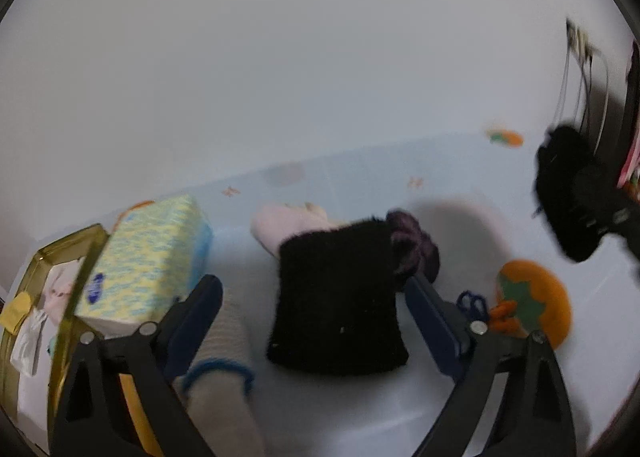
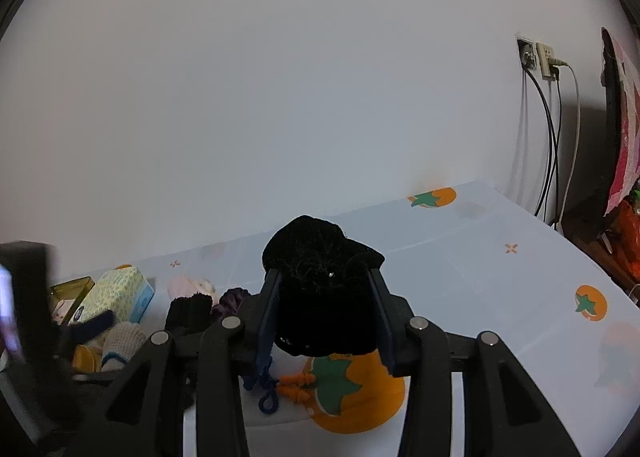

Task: Organize soft objects
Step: 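Grasp a black fuzzy sock with the right tool while the left tool grasps the other black sock, then lift both held black socks and carry them toward the gold tray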

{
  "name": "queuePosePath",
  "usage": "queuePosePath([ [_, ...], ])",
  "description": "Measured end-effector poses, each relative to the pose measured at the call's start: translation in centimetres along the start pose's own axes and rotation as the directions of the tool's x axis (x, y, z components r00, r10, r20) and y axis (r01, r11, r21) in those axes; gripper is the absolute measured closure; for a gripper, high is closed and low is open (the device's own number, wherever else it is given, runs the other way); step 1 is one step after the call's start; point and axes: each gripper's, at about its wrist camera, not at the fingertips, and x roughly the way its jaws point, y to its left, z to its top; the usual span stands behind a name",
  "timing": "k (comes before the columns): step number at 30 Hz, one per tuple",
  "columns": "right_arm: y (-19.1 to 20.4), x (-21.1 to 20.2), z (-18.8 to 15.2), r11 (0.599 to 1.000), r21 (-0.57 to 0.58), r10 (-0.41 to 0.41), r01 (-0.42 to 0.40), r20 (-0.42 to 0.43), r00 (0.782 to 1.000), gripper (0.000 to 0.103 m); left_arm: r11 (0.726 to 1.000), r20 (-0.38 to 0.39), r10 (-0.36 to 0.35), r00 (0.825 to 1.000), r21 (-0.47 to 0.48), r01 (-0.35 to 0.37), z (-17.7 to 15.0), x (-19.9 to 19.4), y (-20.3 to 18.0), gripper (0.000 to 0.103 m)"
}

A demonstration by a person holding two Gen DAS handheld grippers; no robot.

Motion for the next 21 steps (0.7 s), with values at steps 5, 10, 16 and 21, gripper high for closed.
queuePosePath([
  [5,-0.6,-0.6,0.2,1.0,0.016,0.001,-0.001,0.021,1.0,0.059,1.0,-0.142,-0.014,0.99,-0.008,0.013,0.0,3.1,-0.3,0.019],
  [10,-0.5,-0.4,0.2,1.0,0.007,0.002,-0.002,0.025,1.0,0.059,0.999,-0.167,-0.043,0.985,-0.001,0.044,0.0,3.5,-0.5,0.041],
  [16,-0.9,-0.4,0.2,1.0,0.027,-0.009,0.008,0.031,0.999,0.059,0.994,-0.139,-0.098,0.985,-0.07,0.089,-0.4,2.7,1.1,0.075],
  [21,-1.4,-0.5,0.2,0.999,0.051,-0.017,0.014,0.04,0.999,0.058,0.946,0.033,-0.257,0.966,-0.197,0.259,-1.0,-1.2,3.6,0.075],
])
